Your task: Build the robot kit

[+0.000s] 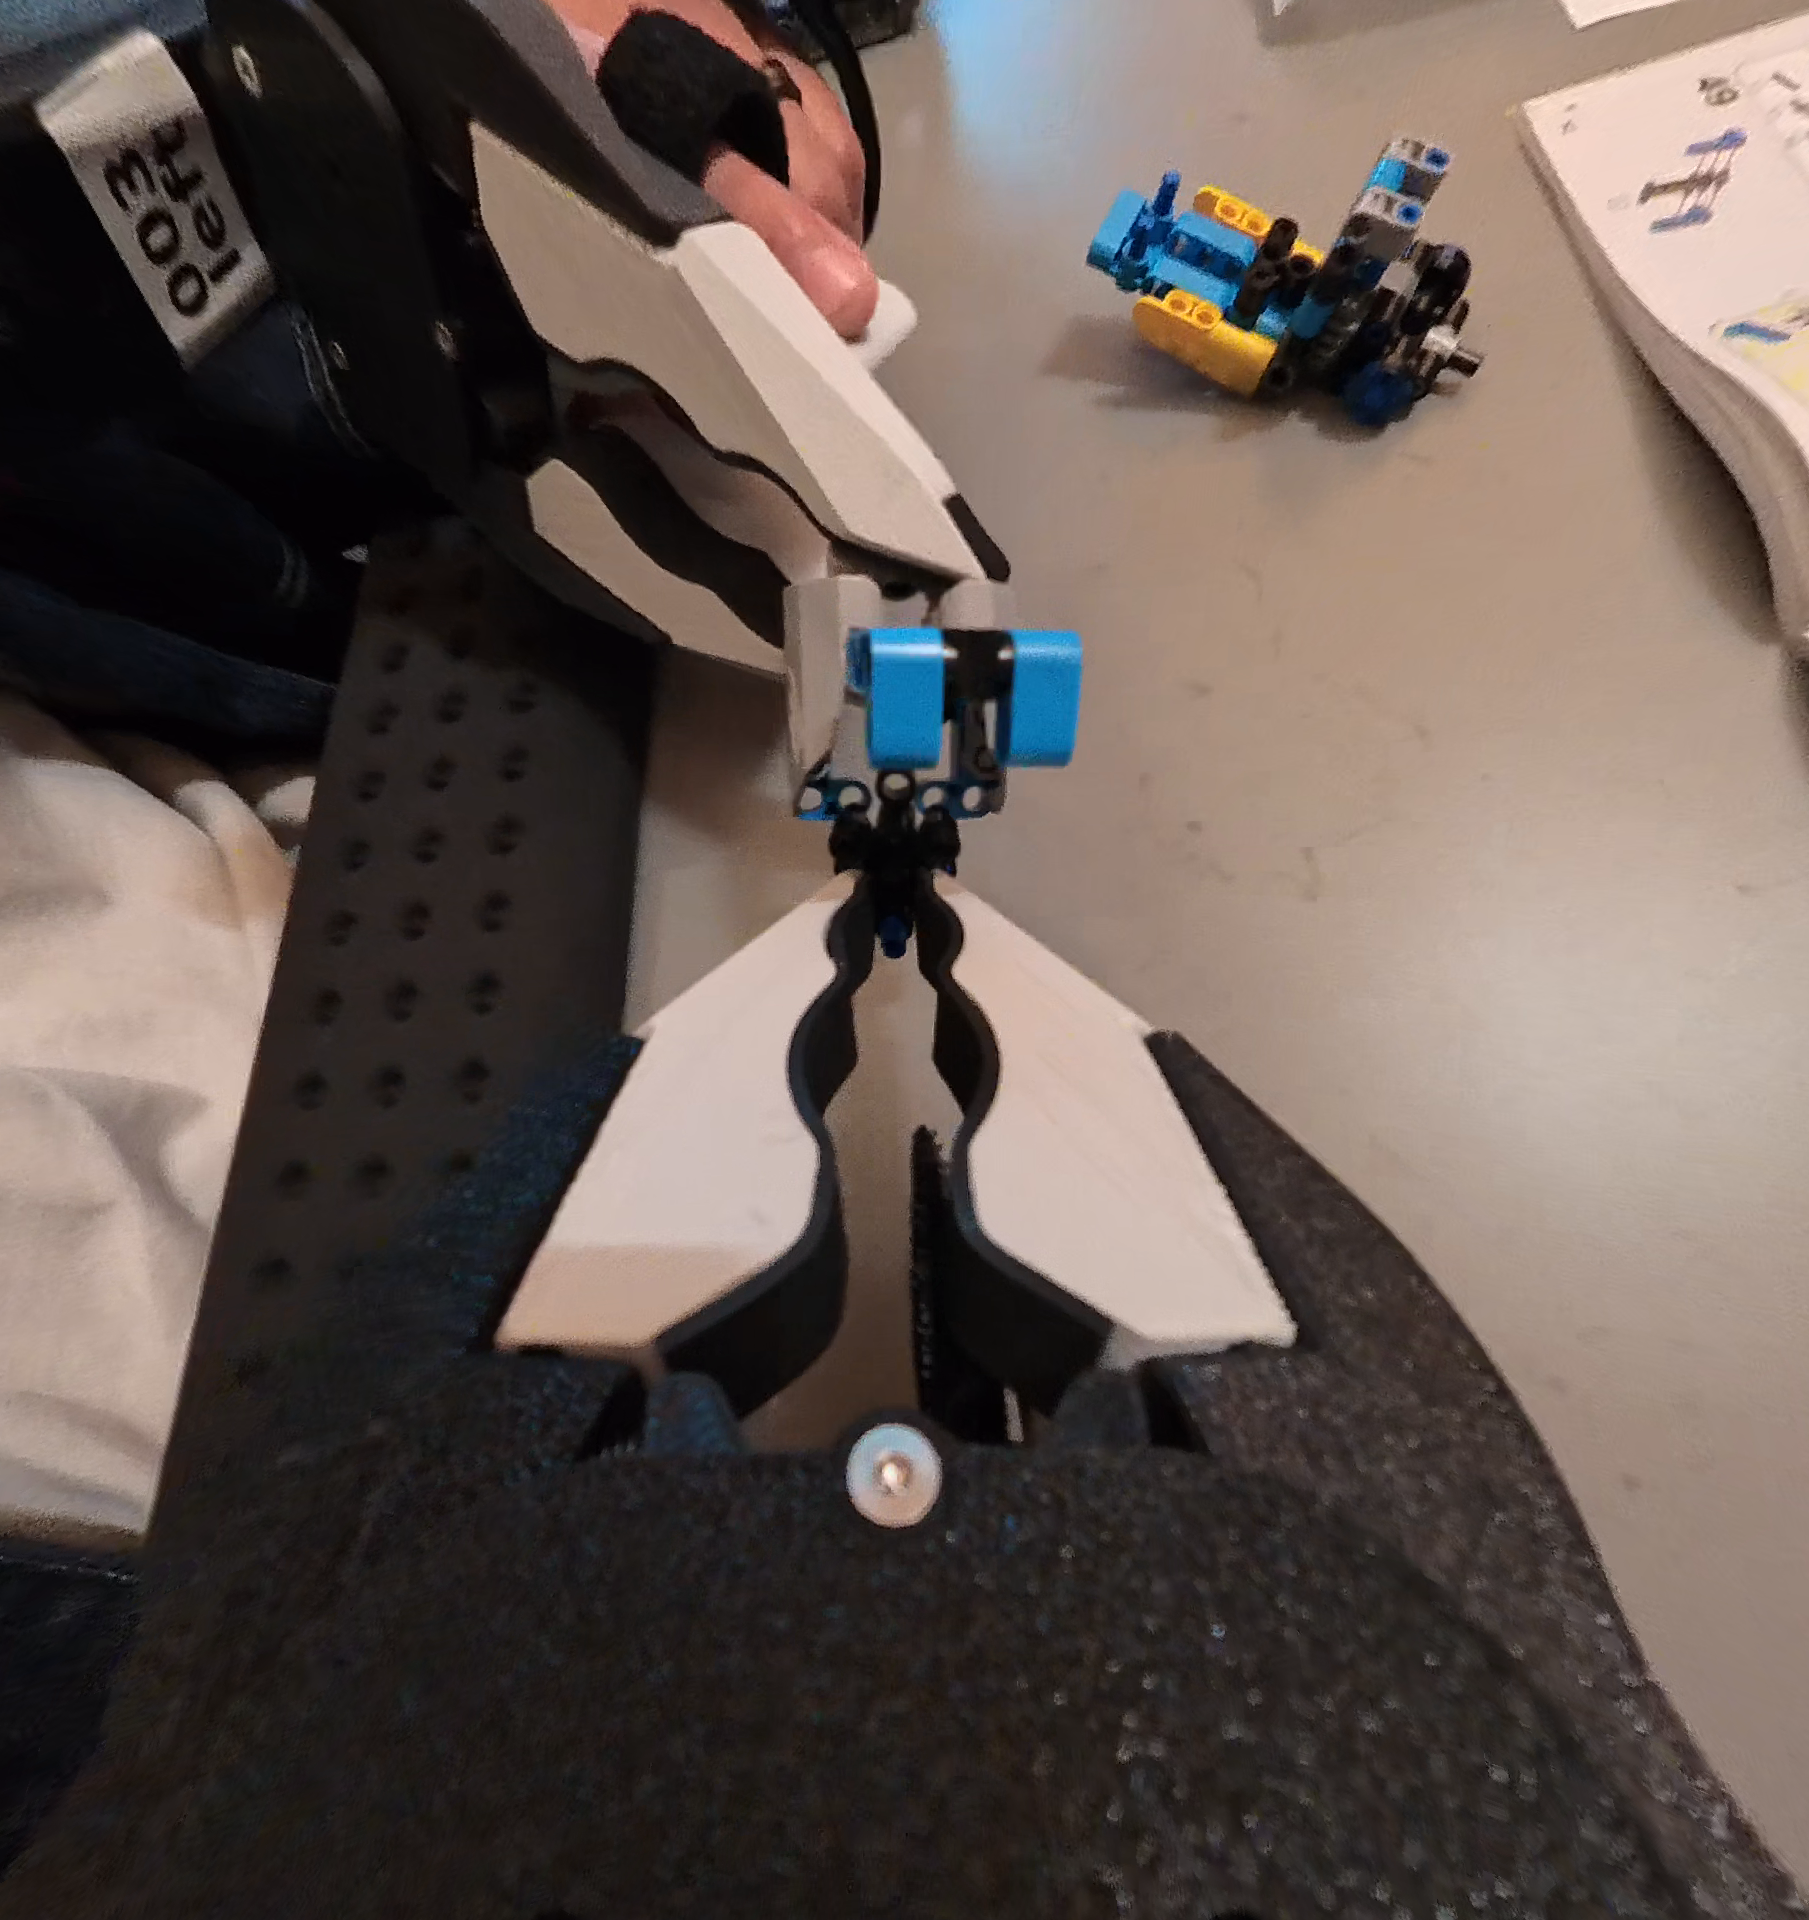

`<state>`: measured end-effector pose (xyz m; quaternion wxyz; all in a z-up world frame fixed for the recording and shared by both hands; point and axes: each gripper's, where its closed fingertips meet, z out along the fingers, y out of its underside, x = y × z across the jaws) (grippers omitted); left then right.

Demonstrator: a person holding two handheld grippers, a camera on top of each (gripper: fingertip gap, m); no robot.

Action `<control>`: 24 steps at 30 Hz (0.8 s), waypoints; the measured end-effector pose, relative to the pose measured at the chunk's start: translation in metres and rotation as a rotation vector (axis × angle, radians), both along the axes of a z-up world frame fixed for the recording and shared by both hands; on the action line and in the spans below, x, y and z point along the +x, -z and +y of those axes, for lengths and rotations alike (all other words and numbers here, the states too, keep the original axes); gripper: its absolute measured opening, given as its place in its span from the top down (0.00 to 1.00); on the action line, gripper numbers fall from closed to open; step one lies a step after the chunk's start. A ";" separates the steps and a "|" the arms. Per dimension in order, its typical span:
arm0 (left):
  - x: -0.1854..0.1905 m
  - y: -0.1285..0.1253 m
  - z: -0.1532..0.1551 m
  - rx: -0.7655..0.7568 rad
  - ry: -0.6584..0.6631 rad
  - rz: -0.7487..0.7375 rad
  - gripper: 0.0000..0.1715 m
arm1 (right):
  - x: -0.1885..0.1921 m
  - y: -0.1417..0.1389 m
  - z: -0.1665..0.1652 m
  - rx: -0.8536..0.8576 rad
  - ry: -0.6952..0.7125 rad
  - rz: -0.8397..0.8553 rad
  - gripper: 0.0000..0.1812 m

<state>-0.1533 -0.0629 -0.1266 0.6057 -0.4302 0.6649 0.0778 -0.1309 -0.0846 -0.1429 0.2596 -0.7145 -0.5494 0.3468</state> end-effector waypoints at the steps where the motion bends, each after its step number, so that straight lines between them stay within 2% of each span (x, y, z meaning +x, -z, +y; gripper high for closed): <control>1: 0.000 0.000 0.000 0.001 0.002 -0.002 0.84 | 0.000 0.001 -0.001 0.004 -0.005 -0.007 0.96; 11: 0.005 0.005 -0.006 0.037 0.025 0.034 0.84 | 0.003 0.006 -0.004 -0.104 -0.025 0.013 0.96; 19: 0.005 -0.002 -0.002 -0.011 0.006 -0.024 0.84 | 0.003 -0.002 -0.002 -0.143 -0.016 0.079 0.96; 24: 0.000 -0.010 0.004 -0.063 -0.027 -0.091 0.84 | 0.000 -0.017 0.006 -0.024 0.003 0.136 0.96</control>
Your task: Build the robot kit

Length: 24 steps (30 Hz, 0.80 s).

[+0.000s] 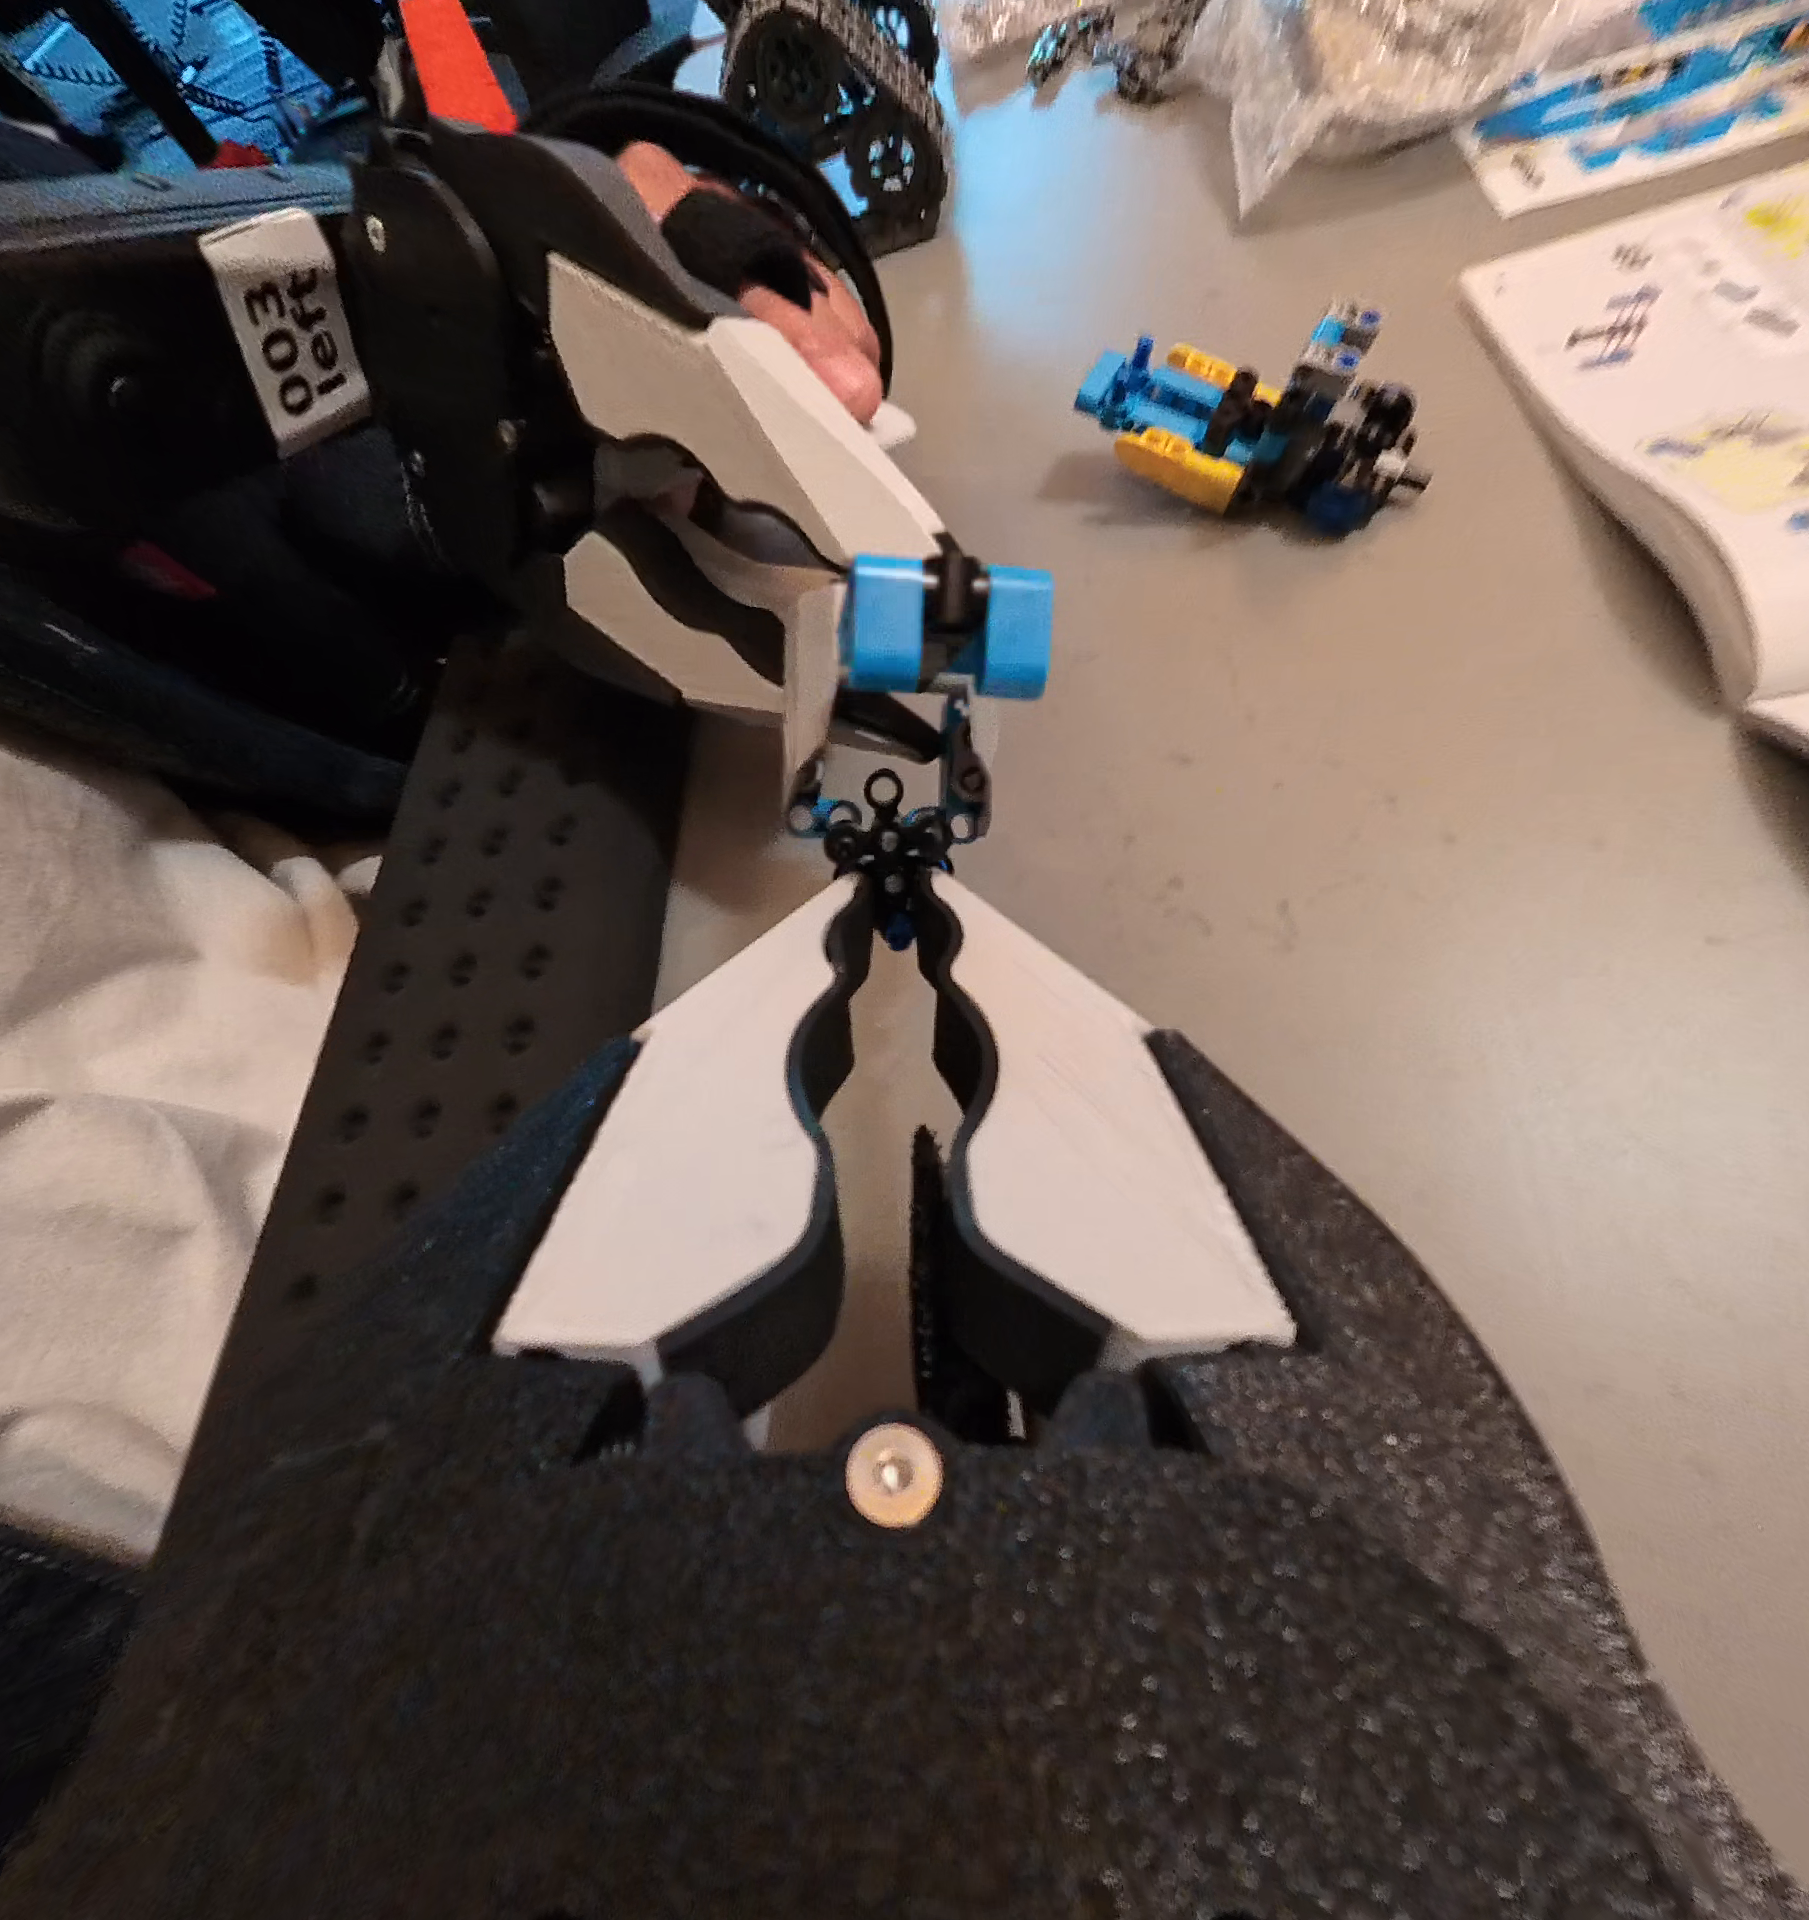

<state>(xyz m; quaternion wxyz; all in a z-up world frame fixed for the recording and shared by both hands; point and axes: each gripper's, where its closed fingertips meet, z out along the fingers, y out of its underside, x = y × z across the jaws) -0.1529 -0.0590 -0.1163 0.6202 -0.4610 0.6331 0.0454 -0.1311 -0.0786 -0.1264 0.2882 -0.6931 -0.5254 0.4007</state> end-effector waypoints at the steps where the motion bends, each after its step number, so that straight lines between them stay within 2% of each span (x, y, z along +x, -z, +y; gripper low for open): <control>1: 0.000 0.000 0.000 -0.004 0.001 -0.004 0.84 | 0.000 -0.002 0.001 0.027 0.002 0.001 0.96; 5: 0.003 0.006 -0.003 0.000 0.016 0.030 0.84 | -0.006 -0.010 -0.001 0.154 -0.006 0.026 0.95; 8: 0.003 0.010 -0.002 -0.001 0.009 0.052 0.84 | -0.006 -0.003 -0.001 0.167 0.003 -0.022 0.96; 13: 0.003 0.008 -0.002 -0.013 0.007 0.038 0.84 | -0.006 -0.005 0.000 0.120 0.006 0.009 0.97; 20: 0.001 -0.001 -0.003 -0.136 0.036 -0.066 0.84 | -0.006 -0.018 -0.005 0.161 -0.022 0.088 0.94; 24: 0.000 -0.001 -0.003 -0.202 0.041 -0.095 0.85 | -0.007 -0.020 -0.014 0.147 -0.068 0.106 0.81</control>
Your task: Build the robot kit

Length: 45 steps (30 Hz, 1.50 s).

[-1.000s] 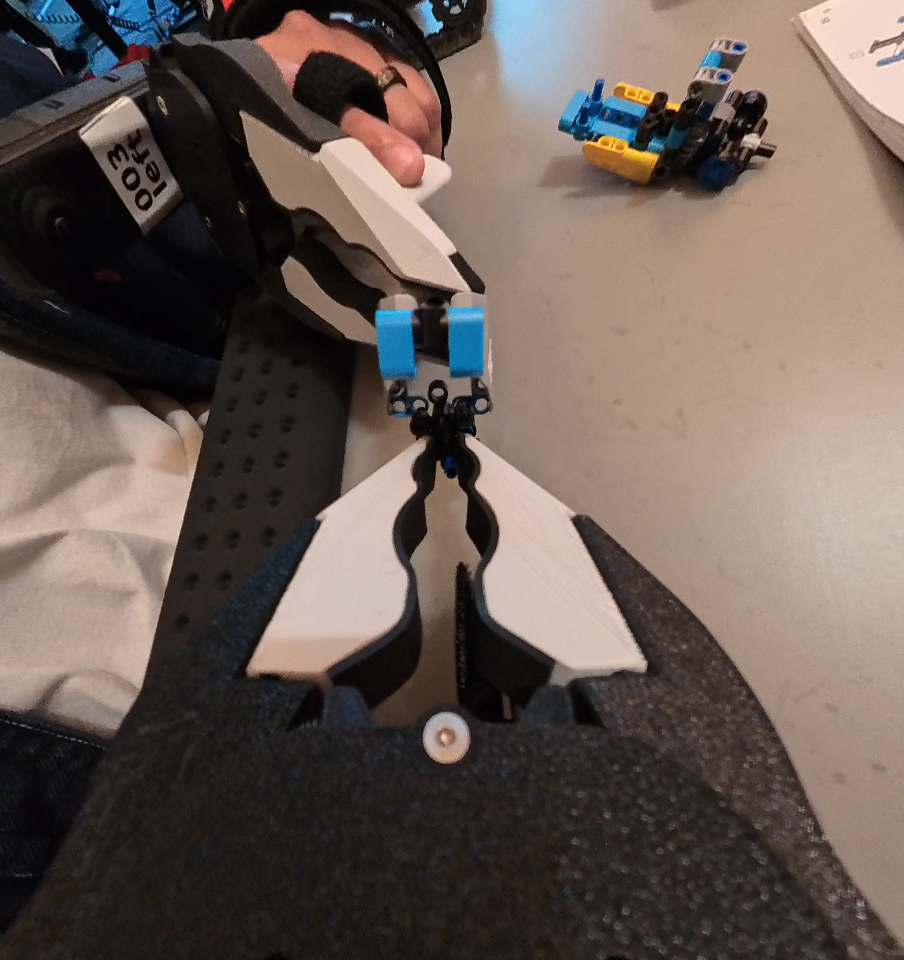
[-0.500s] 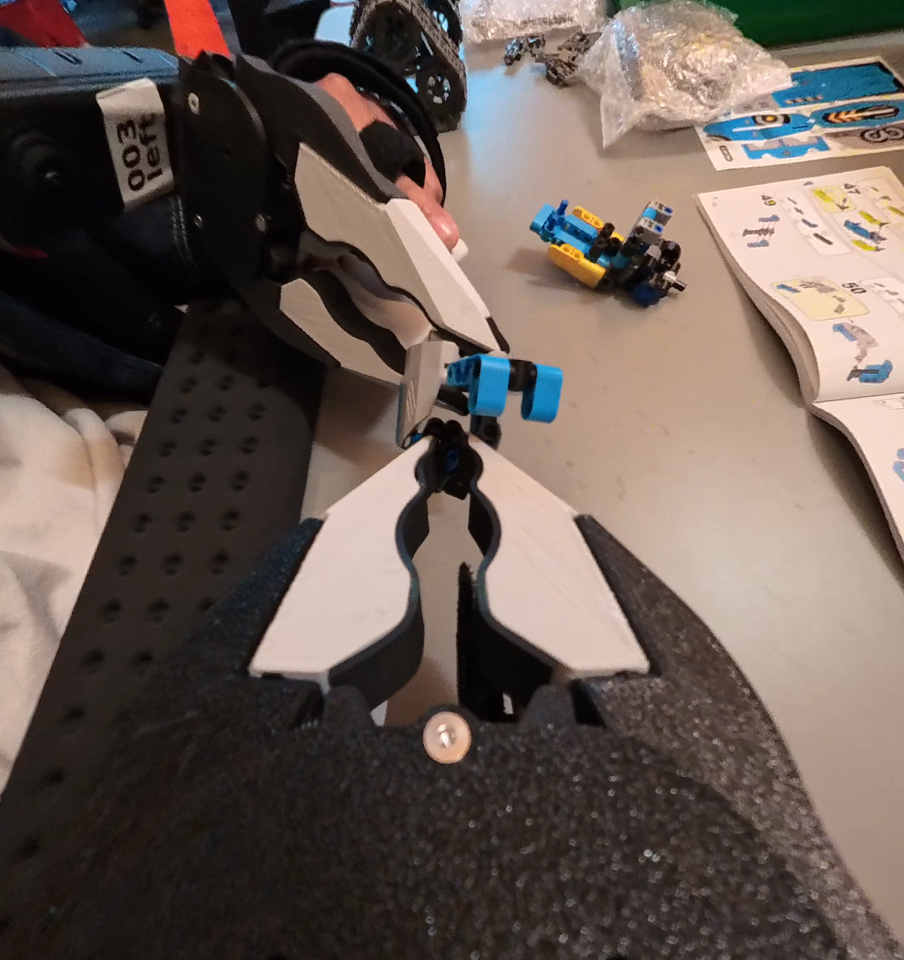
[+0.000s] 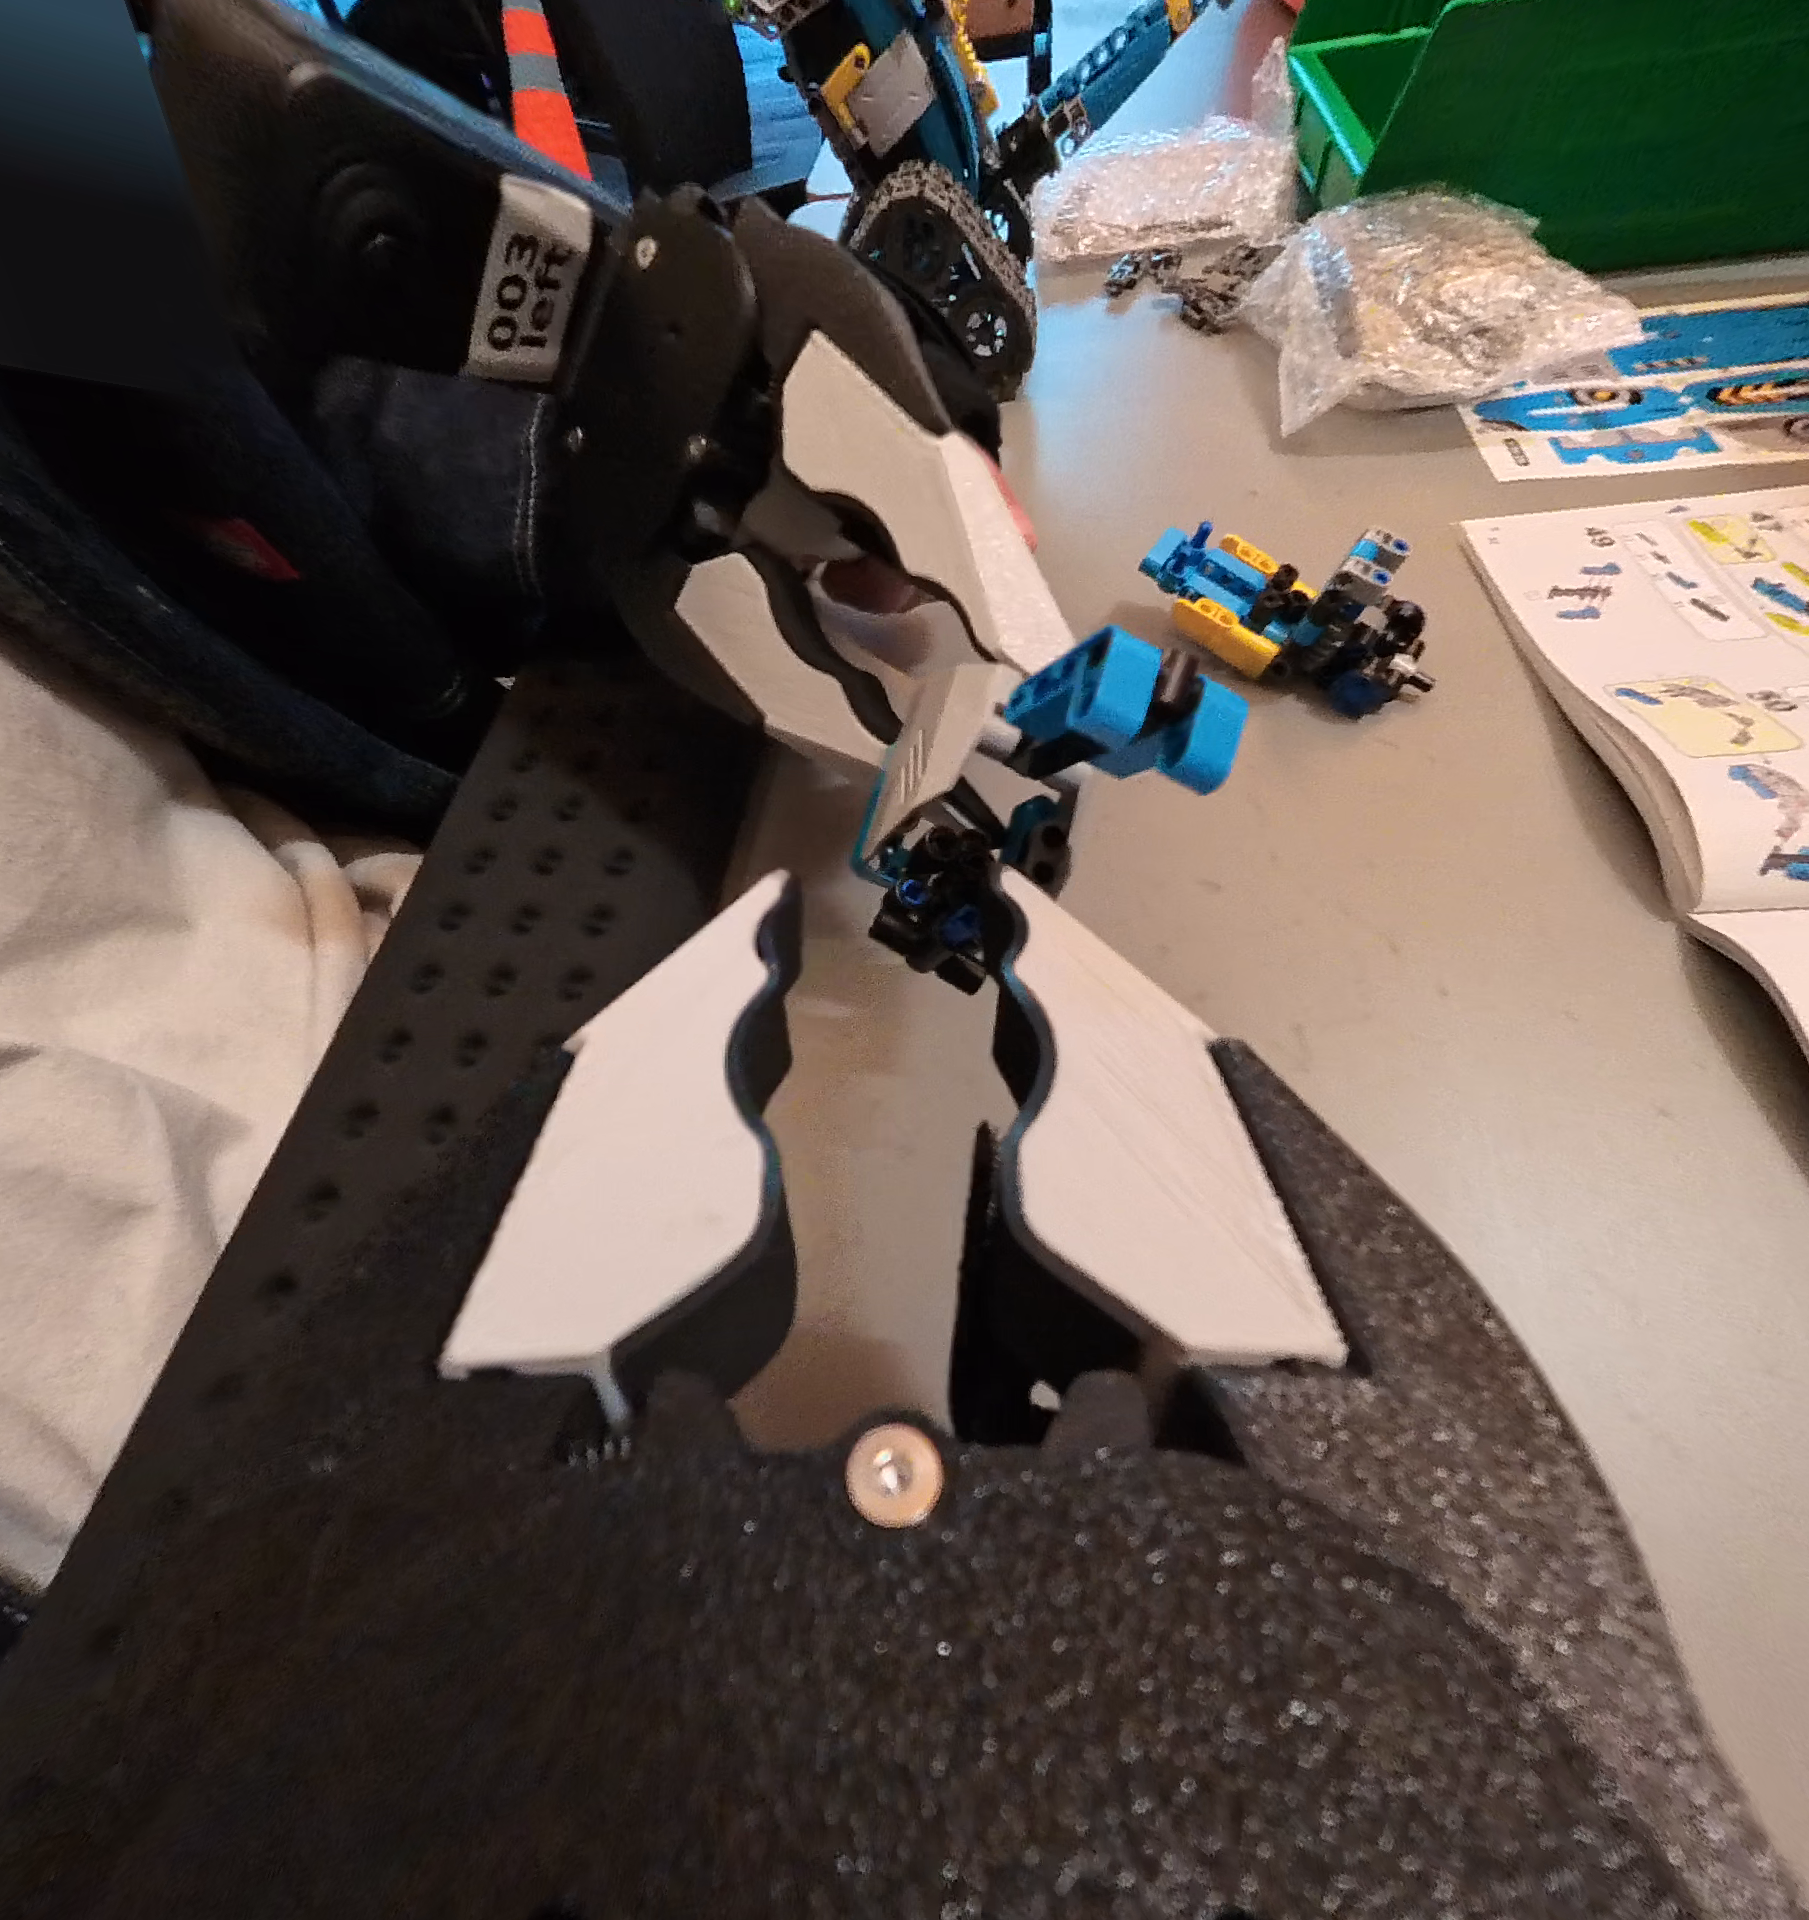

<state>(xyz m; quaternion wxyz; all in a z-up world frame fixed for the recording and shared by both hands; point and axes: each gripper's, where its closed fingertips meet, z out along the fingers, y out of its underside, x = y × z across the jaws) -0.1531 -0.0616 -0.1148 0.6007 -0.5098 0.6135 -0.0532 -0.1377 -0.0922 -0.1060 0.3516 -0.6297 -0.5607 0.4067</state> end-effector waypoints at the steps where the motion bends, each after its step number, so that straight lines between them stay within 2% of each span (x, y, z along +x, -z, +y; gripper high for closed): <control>1: 0.000 0.000 0.000 -0.016 0.000 -0.007 0.84 | -0.001 0.000 0.001 0.030 0.005 0.001 0.81; 4: -0.001 0.002 0.002 -0.066 -0.008 -0.016 0.84 | -0.003 0.002 0.006 0.118 0.033 -0.027 0.81; 8: -0.002 0.004 0.006 -0.213 -0.037 -0.057 0.85 | -0.006 0.009 0.018 0.255 0.134 -0.097 0.83; 11: -0.003 0.000 0.009 -0.352 -0.046 -0.136 0.84 | -0.008 -0.002 0.025 0.400 0.207 -0.080 0.83; 14: -0.004 -0.001 0.010 -0.453 -0.043 -0.186 0.84 | -0.010 -0.008 0.027 0.433 0.242 -0.068 0.84; 17: -0.003 0.003 0.010 -0.525 -0.048 -0.195 0.85 | -0.009 -0.006 0.028 0.436 0.247 -0.086 0.83; 27: -0.001 0.001 0.010 -0.441 -0.078 -0.163 0.85 | -0.006 0.005 0.030 0.358 0.237 -0.145 0.82; 37: 0.002 0.003 0.009 -0.421 -0.082 -0.141 0.85 | -0.004 0.009 0.026 0.394 0.196 -0.194 0.84; 41: 0.004 0.007 0.009 -0.514 -0.081 -0.158 0.86 | -0.003 0.015 0.023 0.294 0.174 -0.180 0.84; 43: 0.004 0.001 0.013 -0.566 -0.093 -0.230 0.92 | -0.006 0.013 0.018 0.176 0.148 -0.134 0.84; 44: 0.003 -0.001 0.014 -0.590 -0.094 -0.251 0.92 | -0.009 0.014 0.015 0.144 0.144 -0.121 0.84; 45: 0.003 -0.001 0.014 -0.575 -0.089 -0.243 0.92 | -0.009 0.016 0.018 0.184 0.154 -0.147 0.84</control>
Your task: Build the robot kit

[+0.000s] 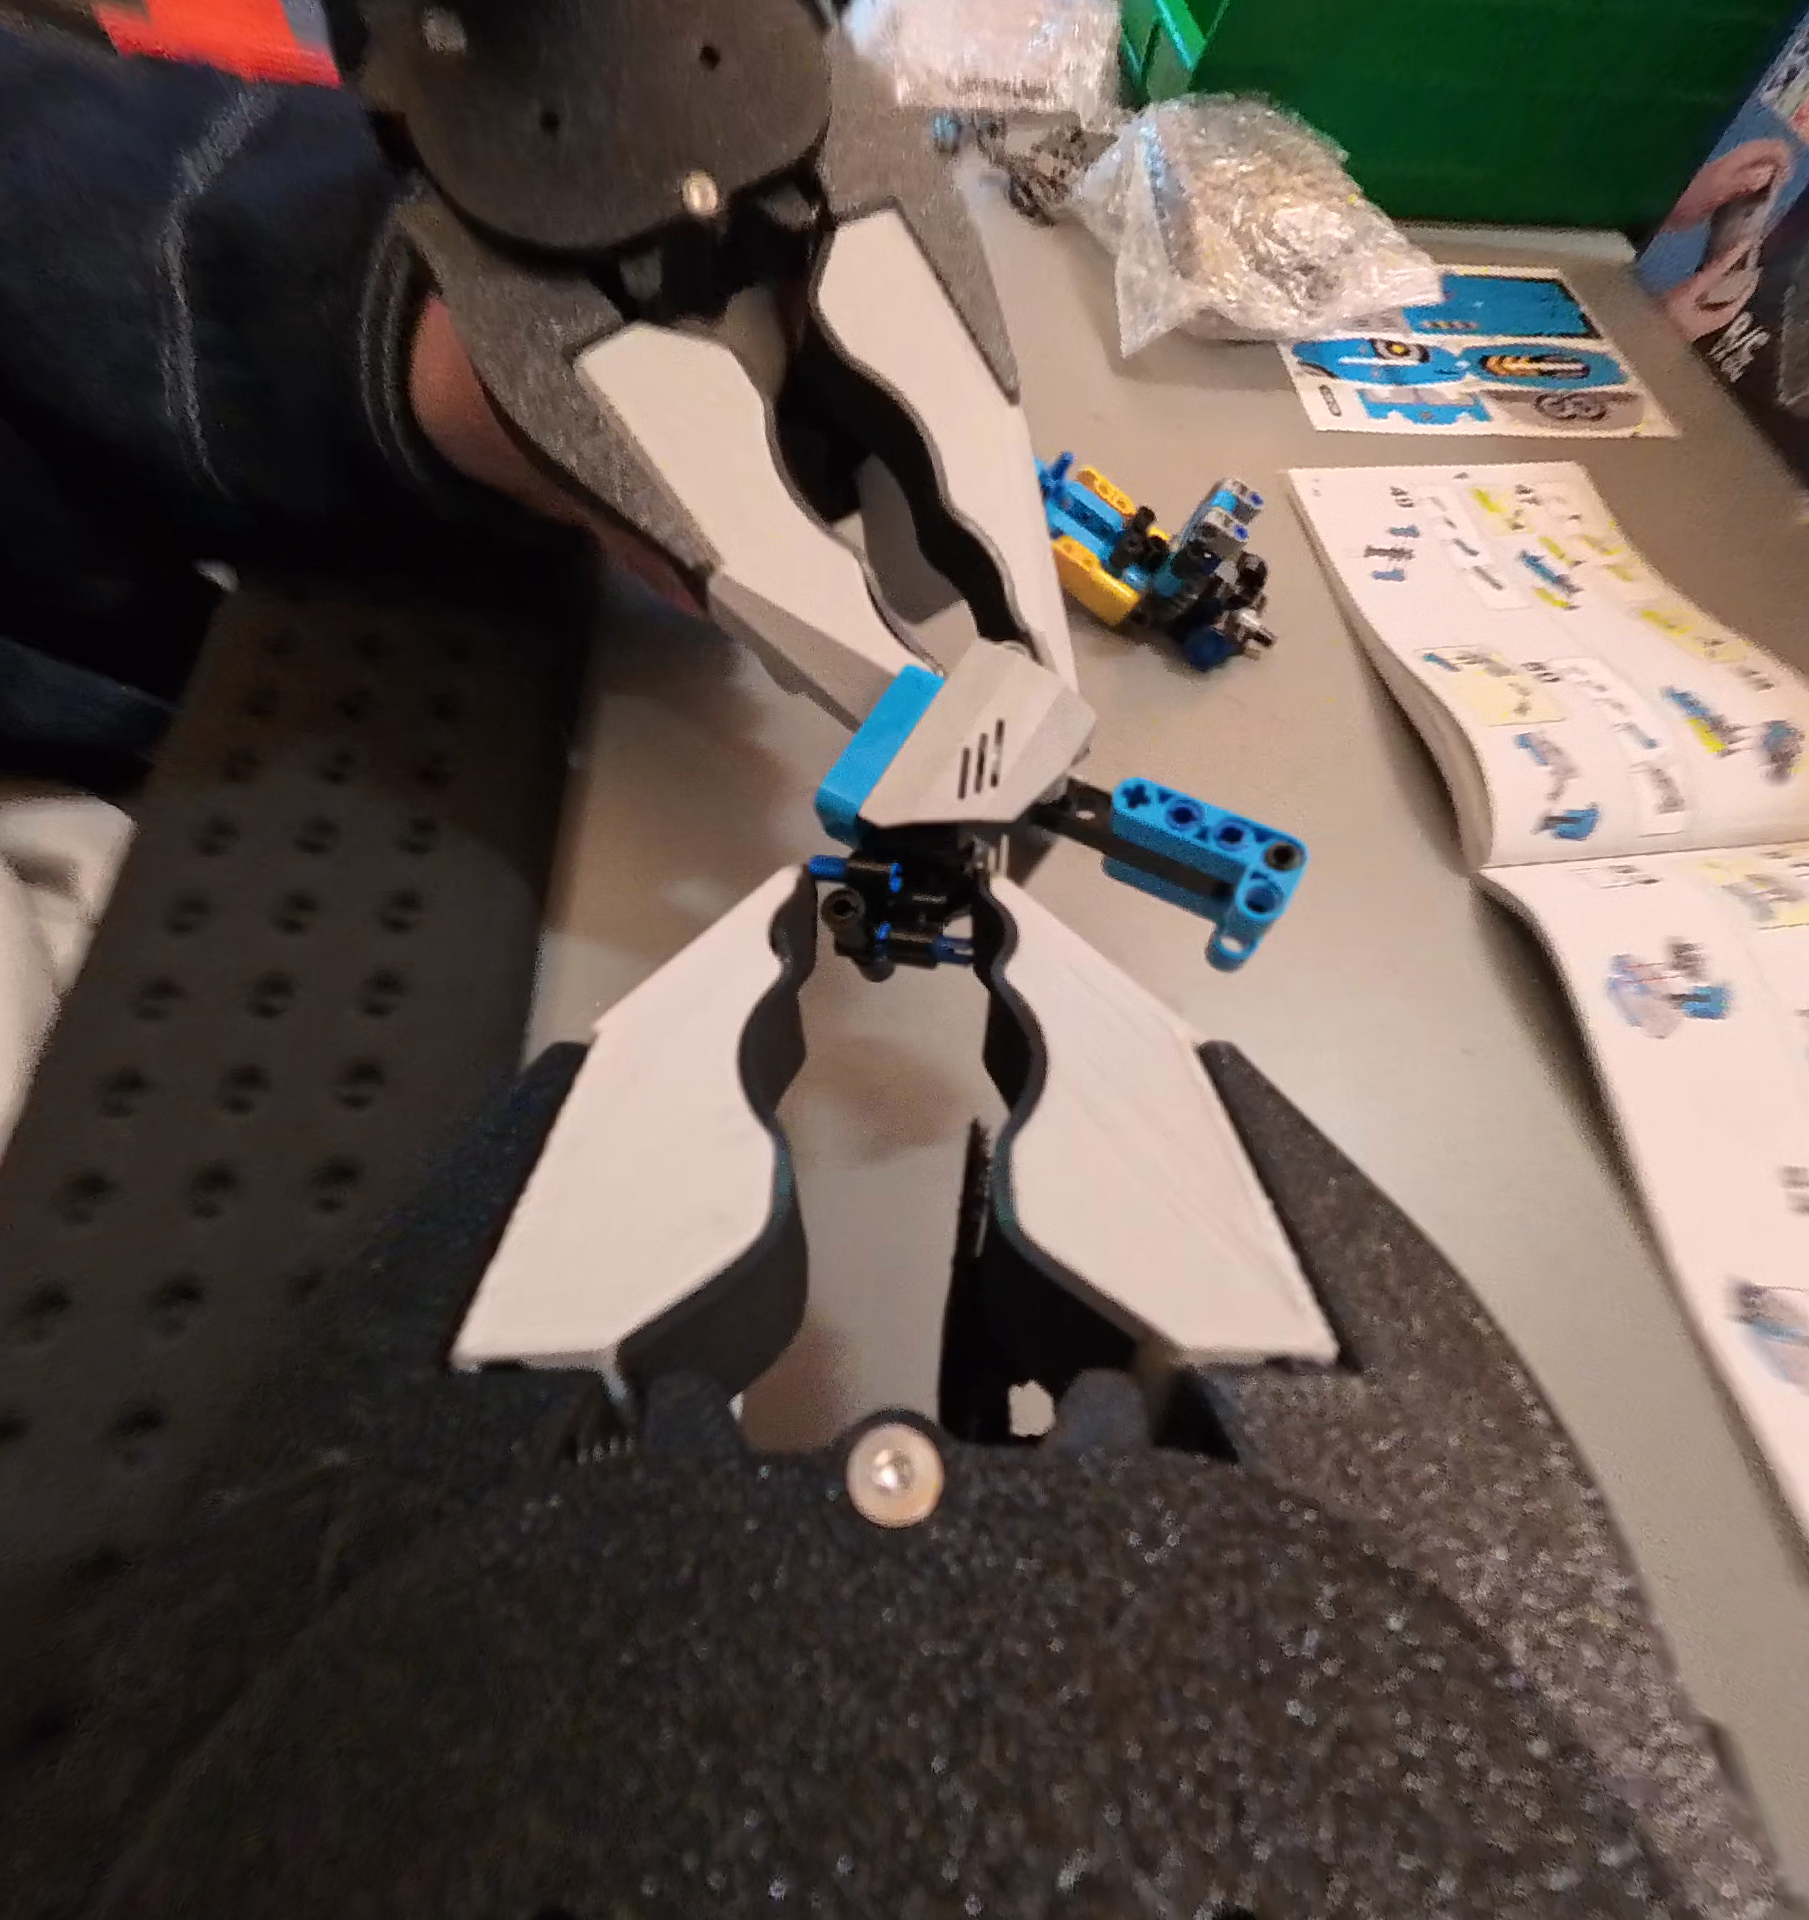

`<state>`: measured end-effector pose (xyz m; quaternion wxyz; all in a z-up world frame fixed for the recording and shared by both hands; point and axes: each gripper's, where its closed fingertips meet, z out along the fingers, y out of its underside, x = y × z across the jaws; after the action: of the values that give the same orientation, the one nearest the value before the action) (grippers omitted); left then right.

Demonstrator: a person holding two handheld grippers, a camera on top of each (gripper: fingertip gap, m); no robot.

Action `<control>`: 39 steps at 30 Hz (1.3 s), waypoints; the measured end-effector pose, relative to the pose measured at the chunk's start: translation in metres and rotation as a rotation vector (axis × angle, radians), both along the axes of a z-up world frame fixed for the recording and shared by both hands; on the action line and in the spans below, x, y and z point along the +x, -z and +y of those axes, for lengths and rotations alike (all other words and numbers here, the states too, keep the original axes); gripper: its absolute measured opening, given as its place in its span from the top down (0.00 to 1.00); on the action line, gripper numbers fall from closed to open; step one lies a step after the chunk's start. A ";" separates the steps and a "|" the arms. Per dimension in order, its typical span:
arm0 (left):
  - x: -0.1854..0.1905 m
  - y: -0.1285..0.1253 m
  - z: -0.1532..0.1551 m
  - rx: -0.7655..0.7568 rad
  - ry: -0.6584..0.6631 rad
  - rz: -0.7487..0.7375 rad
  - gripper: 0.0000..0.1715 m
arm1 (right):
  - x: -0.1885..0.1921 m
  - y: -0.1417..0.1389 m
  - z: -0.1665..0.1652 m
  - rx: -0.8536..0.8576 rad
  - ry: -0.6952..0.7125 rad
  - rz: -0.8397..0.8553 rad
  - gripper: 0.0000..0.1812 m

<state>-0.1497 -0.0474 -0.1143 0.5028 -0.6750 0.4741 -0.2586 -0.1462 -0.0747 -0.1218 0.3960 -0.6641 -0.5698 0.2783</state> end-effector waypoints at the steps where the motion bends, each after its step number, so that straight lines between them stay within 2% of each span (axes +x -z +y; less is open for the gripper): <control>1: -0.001 -0.001 0.001 0.037 -0.009 0.013 0.92 | 0.002 -0.001 0.004 0.062 0.015 -0.024 0.84; 5: -0.004 0.006 0.009 -0.002 -0.065 0.032 0.91 | 0.003 0.003 0.011 0.012 0.072 -0.017 0.86; 8: -0.005 0.007 0.020 0.037 -0.178 0.083 0.92 | 0.004 0.009 0.023 -0.063 0.158 -0.005 0.85; 11: -0.002 0.012 0.027 -0.052 -0.248 0.057 0.92 | 0.008 0.010 0.029 -0.121 0.192 0.037 0.84; 14: -0.001 0.015 0.032 -0.090 -0.288 0.047 0.91 | 0.006 0.008 0.026 -0.222 0.168 0.088 0.72; 16: -0.001 0.018 0.032 -0.099 -0.292 0.059 0.91 | 0.006 0.011 0.024 -0.225 0.157 0.077 0.69; 19: -0.001 0.017 0.032 -0.105 -0.291 0.044 0.92 | 0.006 0.009 0.026 -0.174 0.166 0.069 0.72; 24: 0.006 0.019 0.024 -0.126 -0.231 0.038 0.91 | 0.009 0.008 0.027 -0.233 0.150 0.098 0.77; 26: 0.005 0.018 0.025 -0.107 -0.237 0.046 0.91 | 0.012 0.004 0.027 -0.258 0.143 0.118 0.84; 35: 0.004 0.018 0.028 -0.101 -0.262 0.044 0.91 | 0.012 0.005 0.031 -0.142 0.177 0.073 0.85; 39: 0.002 0.019 0.029 -0.076 -0.282 0.077 0.91 | 0.009 0.011 0.030 -0.141 0.164 0.046 0.85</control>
<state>-0.1473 -0.0185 -0.1333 0.4898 -0.7628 0.3833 -0.1771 -0.1373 -0.0449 -0.1328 0.3829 -0.7280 -0.4834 0.2996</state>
